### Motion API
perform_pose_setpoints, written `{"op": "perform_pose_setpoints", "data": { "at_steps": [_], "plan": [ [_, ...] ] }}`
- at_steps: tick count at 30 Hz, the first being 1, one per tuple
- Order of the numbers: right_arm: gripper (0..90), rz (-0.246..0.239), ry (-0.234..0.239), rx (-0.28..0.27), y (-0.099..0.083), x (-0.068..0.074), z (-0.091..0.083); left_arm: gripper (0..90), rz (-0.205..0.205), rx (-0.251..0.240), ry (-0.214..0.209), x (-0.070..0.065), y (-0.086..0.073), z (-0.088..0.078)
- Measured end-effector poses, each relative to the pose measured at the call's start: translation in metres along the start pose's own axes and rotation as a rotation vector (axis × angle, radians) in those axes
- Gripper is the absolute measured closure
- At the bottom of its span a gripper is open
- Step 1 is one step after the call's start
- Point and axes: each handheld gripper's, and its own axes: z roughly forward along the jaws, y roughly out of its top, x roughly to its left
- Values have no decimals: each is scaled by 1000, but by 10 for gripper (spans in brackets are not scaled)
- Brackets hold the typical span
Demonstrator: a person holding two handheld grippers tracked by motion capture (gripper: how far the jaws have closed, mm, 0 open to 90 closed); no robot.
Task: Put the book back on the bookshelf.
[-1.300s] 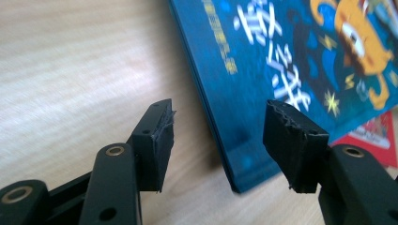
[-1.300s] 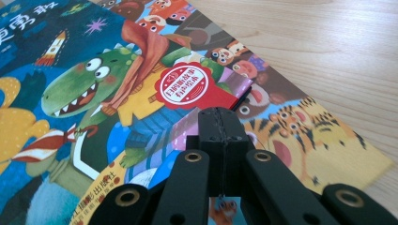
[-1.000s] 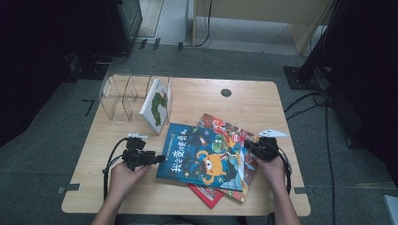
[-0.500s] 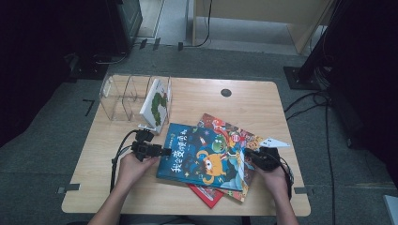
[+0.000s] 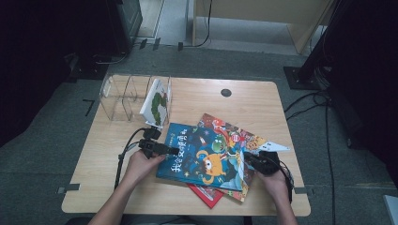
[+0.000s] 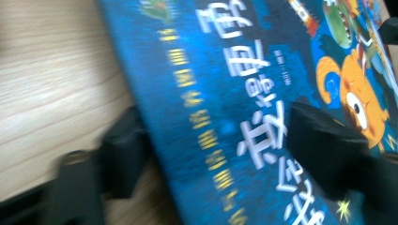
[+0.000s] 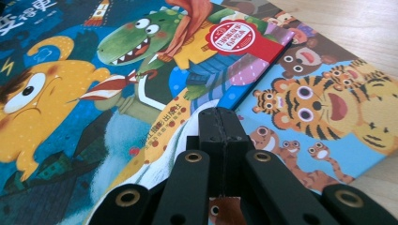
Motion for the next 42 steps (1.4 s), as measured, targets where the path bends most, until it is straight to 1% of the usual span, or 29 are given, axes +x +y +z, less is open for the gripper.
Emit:
{"op": "perform_pose_setpoints", "data": {
  "at_steps": [1,2,3,4,6,7,9,10,13,14,18,19,21,23,25,29,31,32,34,36,37,38,39,40,42],
  "plan": [
    [900,3,4,0,0,0,0,209,12,12,23,-3,1,0],
    [900,4,5,1,0,0,0,210,19,21,38,-4,2,1],
    [900,5,8,1,0,-1,0,222,15,23,45,-4,2,0],
    [900,7,10,2,0,-1,0,246,4,24,38,-2,3,0],
    [900,11,16,1,0,-2,1,274,-31,25,17,1,4,-2],
    [900,12,17,1,1,-2,1,299,-43,26,16,2,4,-2],
    [900,12,12,5,1,-1,1,312,-40,40,28,0,5,-4],
    [900,15,13,6,2,-1,2,315,-33,37,30,-2,6,-6],
    [900,22,24,7,2,-2,2,370,-32,-15,17,-8,10,-22],
    [900,25,28,6,2,-3,2,388,-26,-19,14,-11,12,-28],
    [900,13,38,5,3,1,5,435,5,8,21,-26,24,-52],
    [900,7,39,7,4,2,6,454,2,12,16,-29,27,-58],
    [900,1,46,8,5,5,7,492,2,37,-1,-33,33,-70],
    [900,1,54,8,5,7,9,520,6,44,-6,-38,37,-80],
    [900,1,79,9,7,9,12,537,8,52,-9,-41,41,-88],
    [900,-27,98,14,11,18,19,563,18,53,9,-49,52,-106],
    [900,-44,106,16,13,23,23,582,18,53,8,-54,58,-115],
    [900,-58,112,15,15,27,26,589,26,60,6,-56,61,-119],
    [900,-72,134,19,18,33,31,593,24,86,12,-60,67,-123],
    [900,-85,162,15,20,38,36,606,29,106,8,-64,72,-123],
    [900,-98,188,13,21,43,41,615,32,116,11,-66,73,-122],
    [900,-119,198,16,22,47,43,620,29,108,0,-66,75,-124],
    [900,-142,184,28,24,51,44,647,30,103,-14,-66,77,-126],
    [900,-154,177,31,25,53,45,659,26,97,-14,-67,79,-128],
    [900,-154,186,31,27,57,48,674,24,101,-3,-68,83,-132]
  ]
}}
